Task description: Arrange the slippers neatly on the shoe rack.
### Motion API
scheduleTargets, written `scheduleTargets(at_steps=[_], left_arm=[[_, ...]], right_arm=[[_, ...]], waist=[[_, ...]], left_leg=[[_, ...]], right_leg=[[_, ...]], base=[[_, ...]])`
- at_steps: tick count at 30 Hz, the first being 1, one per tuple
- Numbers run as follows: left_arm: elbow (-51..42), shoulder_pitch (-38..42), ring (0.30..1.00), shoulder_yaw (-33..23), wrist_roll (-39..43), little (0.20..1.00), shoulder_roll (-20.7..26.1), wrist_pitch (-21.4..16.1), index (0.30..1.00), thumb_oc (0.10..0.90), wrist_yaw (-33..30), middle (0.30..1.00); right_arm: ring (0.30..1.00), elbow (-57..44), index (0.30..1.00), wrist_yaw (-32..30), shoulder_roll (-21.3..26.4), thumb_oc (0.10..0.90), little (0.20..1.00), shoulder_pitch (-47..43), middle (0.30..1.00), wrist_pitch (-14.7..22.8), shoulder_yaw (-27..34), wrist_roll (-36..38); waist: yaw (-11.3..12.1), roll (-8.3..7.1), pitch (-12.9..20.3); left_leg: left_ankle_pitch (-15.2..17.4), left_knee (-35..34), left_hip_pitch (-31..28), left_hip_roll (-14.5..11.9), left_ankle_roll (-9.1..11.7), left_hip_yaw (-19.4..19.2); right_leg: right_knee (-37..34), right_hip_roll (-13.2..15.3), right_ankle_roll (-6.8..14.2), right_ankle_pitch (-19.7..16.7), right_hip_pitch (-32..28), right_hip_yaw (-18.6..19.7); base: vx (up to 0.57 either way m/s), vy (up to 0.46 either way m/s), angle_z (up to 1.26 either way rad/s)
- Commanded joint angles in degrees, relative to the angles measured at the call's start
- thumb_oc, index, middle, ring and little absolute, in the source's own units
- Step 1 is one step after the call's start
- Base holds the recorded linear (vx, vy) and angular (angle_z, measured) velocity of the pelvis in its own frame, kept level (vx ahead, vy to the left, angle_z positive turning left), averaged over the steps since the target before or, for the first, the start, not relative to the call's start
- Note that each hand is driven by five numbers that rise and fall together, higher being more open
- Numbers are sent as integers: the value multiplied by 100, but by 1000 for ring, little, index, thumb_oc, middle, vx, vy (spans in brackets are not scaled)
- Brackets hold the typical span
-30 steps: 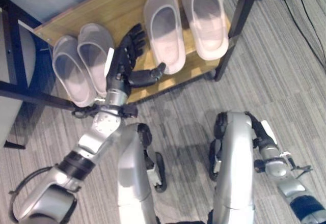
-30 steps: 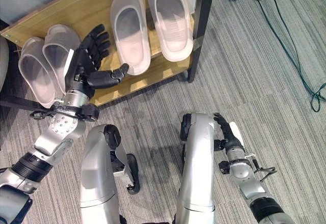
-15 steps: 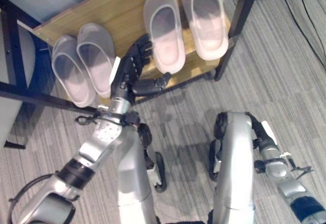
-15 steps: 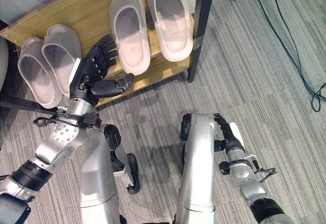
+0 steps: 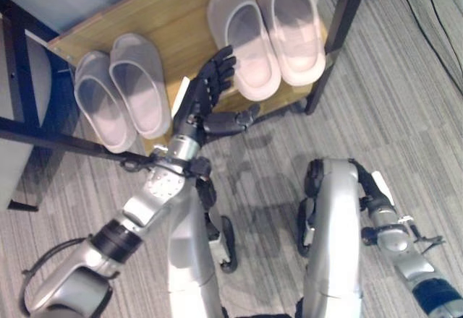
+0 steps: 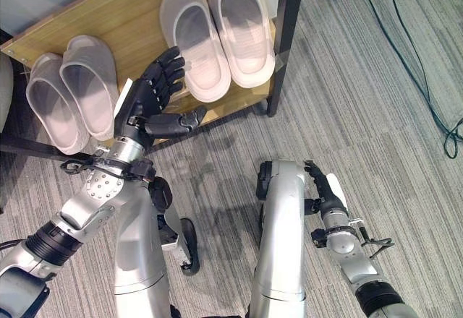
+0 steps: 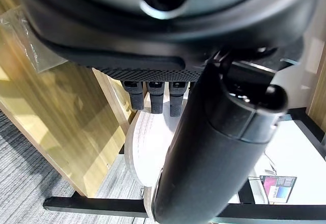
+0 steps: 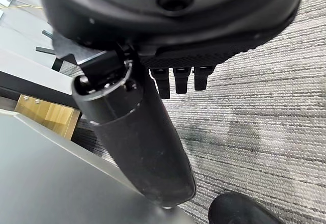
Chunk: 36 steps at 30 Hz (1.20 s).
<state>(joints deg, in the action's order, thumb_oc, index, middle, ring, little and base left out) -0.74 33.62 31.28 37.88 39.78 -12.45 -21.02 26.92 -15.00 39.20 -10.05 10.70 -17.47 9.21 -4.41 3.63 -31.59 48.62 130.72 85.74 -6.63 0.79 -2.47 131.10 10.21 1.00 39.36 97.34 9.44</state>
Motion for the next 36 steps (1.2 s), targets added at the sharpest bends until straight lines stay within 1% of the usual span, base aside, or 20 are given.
scheduleTargets(at_steps=[1, 4, 7, 12, 13, 14, 15, 19, 21, 23, 24, 26, 28, 29, 31, 32, 33, 35, 36], left_arm=[[-291, 957, 900, -96, -84, 900, -315, -446, 900, 800, 12, 900], [-249, 970, 900, -145, -114, 900, -284, -461, 900, 800, -20, 900], [-238, 913, 900, -246, -138, 900, -152, -493, 900, 800, -45, 900], [-465, 703, 900, -617, -208, 900, 309, -599, 900, 800, -116, 900], [-614, 604, 900, -773, -310, 900, 502, -635, 900, 800, -147, 900], [-714, 554, 900, -845, -352, 900, 603, -653, 900, 800, -149, 900], [-895, 384, 900, -1031, -465, 900, 740, -692, 900, 800, -172, 900], [-1175, 68, 900, -1279, -567, 900, 777, -721, 900, 800, -151, 900], [-1348, -162, 900, -1400, -587, 900, 732, -747, 900, 800, -90, 900], [-1574, -444, 900, -1566, -635, 900, 732, -737, 900, 800, -20, 900], [-1670, -560, 900, -1628, -684, 900, 717, -724, 900, 800, 13, 900], [-1770, -647, 900, -1665, -755, 900, 653, -716, 900, 800, 99, 900], [-1846, -671, 900, -1730, -828, 900, 516, -705, 900, 800, 190, 900], [-1852, -673, 900, -1714, -787, 900, 397, -685, 900, 800, 235, 900], [-1773, -601, 900, -1680, -812, 900, 171, -642, 900, 800, 273, 900], [-1772, -599, 900, -1679, -812, 900, 169, -642, 900, 800, 273, 900], [-1598, -615, 900, -1575, -734, 900, -261, -564, 900, 800, 395, 900], [-1594, -611, 900, -1578, -734, 900, -266, -565, 900, 800, 397, 900], [-1386, -941, 900, -1422, -869, 900, -594, -463, 900, 800, 588, 900]], right_arm=[[900, -592, 900, -158, 314, 800, 900, -286, 900, 363, 95, -31], [900, -578, 900, -168, 303, 800, 900, -272, 900, 361, 105, -37], [900, -561, 900, -184, 304, 800, 900, -230, 900, 370, 132, -55], [900, -595, 900, -188, 300, 800, 900, -80, 900, 385, 241, -100], [900, -596, 900, -188, 299, 800, 900, -28, 900, 392, 271, -129], [900, -595, 900, -185, 305, 800, 900, -20, 900, 394, 292, -142], [900, -577, 900, -186, 290, 800, 900, 24, 900, 406, 360, -146], [900, -575, 900, -179, 258, 800, 900, 57, 900, 430, 413, -150], [900, -504, 900, -173, 223, 800, 900, 39, 900, 431, 432, -148], [900, -460, 900, -175, 206, 800, 900, 30, 900, 433, 487, -121], [900, -464, 900, -165, 207, 800, 900, 23, 900, 441, 501, -116], [900, -344, 900, -176, 208, 800, 900, -87, 900, 476, 514, -59], [900, -346, 900, -178, 203, 800, 900, -307, 900, 478, 551, -65], [900, -304, 900, -181, 158, 800, 900, -422, 900, 468, 530, -90], [900, -129, 900, -218, 121, 800, 900, -685, 900, 458, 521, -112], [900, -126, 900, -218, 123, 800, 900, -687, 900, 460, 521, -111], [900, 9, 900, -244, 9, 800, 900, -1000, 900, 437, 478, -172], [900, 18, 900, -245, 13, 800, 900, -1011, 900, 441, 473, -171], [900, 160, 900, -245, -95, 800, 900, -1107, 900, 455, 449, -208]], waist=[[67, 34, 180], [70, 46, 180], [84, 74, 180], [127, 123, 180], [157, 151, 180], [170, 161, 180], [211, 171, 180], [253, 154, 180], [308, 87, 180], [363, 52, 180], [379, 17, 180], [469, -63, 180], [569, -131, 180], [605, -112, 180], [672, 18, 180], [671, 30, 180], [691, 155, 180], [682, 179, 180], [684, 203, 260]], left_leg=[[-270, -508, 421, 136, 275, 467], [-277, -511, 421, 126, 274, 461], [-288, -507, 421, 121, 265, 465], [-296, -486, 421, 139, 260, 481], [-299, -487, 421, 138, 265, 480], [-301, -485, 421, 136, 269, 481], [-303, -487, 421, 142, 275, 484], [-315, -519, 421, 170, 270, 486], [-338, -608, 421, 195, 283, 465], [-395, -800, 421, 199, 294, 438], [-457, -991, 421, 191, 296, 403], [-665, -1645, 421, 177, 284, 321], [-970, -2403, 421, 202, 276, 260], [-1137, -2695, 421, 210, 248, 258], [-1477, -3240, 421, 304, 210, 404], [-1483, -3245, 421, 308, 210, 413], [-1929, -3898, 421, 388, 139, 564], [-1954, -3924, 421, 399, 139, 584], [-2407, -4801, 125, 494, 131, 604]], right_leg=[[381, 516, 259, 666, -738, 344], [378, 522, 264, 673, -738, 338], [373, 510, 268, 658, -738, 346], [386, 492, 273, 639, -738, 359], [390, 494, 272, 637, -738, 365], [392, 490, 272, 632, -738, 373], [398, 487, 276, 620, -738, 379], [383, 464, 279, 579, -738, 399], [275, 480, 254, 489, -738, 409], [89, 486, 246, 421, -738, 403], [-109, 505, 228, 362, -738, 378], [-700, 530, 198, 216, -738, 312], [-1394, 515, 169, -33, -745, 203], [-1713, 481, 181, -120, -796, 107], [-2302, 523, 192, -309, -872, -158], [-2312, 527, 190, -314, -881, -171], [-3051, 605, 174, -562, -964, -542], [-3083, 614, 170, -581, -982, -570], [-4010, 662, 123, -905, -1368, -913]], base=[[0, 0, 0], [0, 0, 0], [0, 0, 0], [0, 0, 0], [0, 0, 0], [0, 0, 0], [0, 0, 0], [0, 0, 0], [0, 0, 0], [-21, 10, 0], [-75, 24, -2], [-148, 22, -4], [-220, 47, -24], [-219, 66, -22], [-180, 53, -5], [-220, 50, -12], [-155, 33, -7], [-169, 12, 10], [-188, -12, 26]])
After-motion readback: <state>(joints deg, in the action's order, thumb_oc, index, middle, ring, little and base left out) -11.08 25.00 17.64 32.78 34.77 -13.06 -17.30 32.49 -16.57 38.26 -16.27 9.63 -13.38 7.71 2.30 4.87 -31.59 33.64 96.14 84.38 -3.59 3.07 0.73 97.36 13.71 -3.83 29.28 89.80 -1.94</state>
